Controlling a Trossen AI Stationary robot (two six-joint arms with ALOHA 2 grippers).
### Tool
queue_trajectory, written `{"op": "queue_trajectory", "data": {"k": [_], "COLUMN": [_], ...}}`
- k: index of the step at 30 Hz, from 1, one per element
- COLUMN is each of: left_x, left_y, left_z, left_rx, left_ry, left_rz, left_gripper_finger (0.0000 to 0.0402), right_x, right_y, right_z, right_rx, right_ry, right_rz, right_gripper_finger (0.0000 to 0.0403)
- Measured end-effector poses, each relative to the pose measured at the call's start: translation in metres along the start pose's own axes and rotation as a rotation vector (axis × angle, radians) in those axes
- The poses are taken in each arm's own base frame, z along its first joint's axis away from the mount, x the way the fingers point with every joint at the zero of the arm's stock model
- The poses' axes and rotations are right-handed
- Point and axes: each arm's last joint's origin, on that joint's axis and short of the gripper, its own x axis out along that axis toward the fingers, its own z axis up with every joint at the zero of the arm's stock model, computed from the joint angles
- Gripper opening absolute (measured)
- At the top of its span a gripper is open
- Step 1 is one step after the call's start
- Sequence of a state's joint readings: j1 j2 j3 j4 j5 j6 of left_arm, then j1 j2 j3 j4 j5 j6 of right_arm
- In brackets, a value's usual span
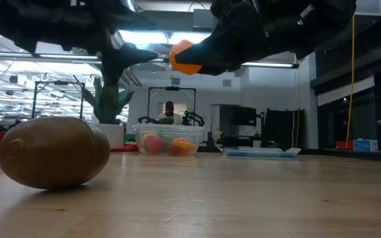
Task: Pick and placing Produce into tupperware
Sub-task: Put the orange into the transparent bin
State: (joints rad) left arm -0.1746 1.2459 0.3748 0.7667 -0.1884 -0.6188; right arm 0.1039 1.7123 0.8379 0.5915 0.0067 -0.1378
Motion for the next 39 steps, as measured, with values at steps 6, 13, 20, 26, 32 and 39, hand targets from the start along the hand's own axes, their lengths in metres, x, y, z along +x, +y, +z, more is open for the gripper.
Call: {"op": "queue_trajectory", "data": {"k": [6, 13, 20, 26, 32, 39], "left_x": [0.013, 0.037, 0.046, 0.047, 0.048, 0.042], "left_y": [0.005, 0.000, 0.002, 0.005, 0.013, 0.026], "left_z": [-0.004, -0.005, -0.010, -0.006, 0.003, 0.017], "left_rx": [-0.058, -0.042, -0.047, -0.043, -0.030, -0.018], "left_ry": [-0.015, 0.026, 0.056, 0.035, 0.036, 0.103], "left_rz": [-0.008, -0.019, 0.003, 0.012, -0.004, -0.015], "left_gripper_finger": [0.0228, 0.0228, 0.0228, 0.0228, 0.0228, 0.0228], "right_x": [0.000, 0.000, -0.001, 0.000, 0.000, -0.007], "right_y": [-0.001, 0.000, 0.001, 0.001, 0.003, 0.002], "right_z": [-0.001, -0.005, -0.010, -0.009, -0.006, 0.002], "right_rx": [-0.019, -0.024, -0.020, -0.021, -0.027, -0.027], "right_ry": [0.013, 0.042, 0.091, 0.086, 0.077, 0.060], "right_rz": [-0.003, 0.005, 0.017, 0.011, 0.009, 0.012], "right_gripper_finger": [0.0242, 0.0242, 0.0242, 0.0242, 0.0242, 0.0242]}}
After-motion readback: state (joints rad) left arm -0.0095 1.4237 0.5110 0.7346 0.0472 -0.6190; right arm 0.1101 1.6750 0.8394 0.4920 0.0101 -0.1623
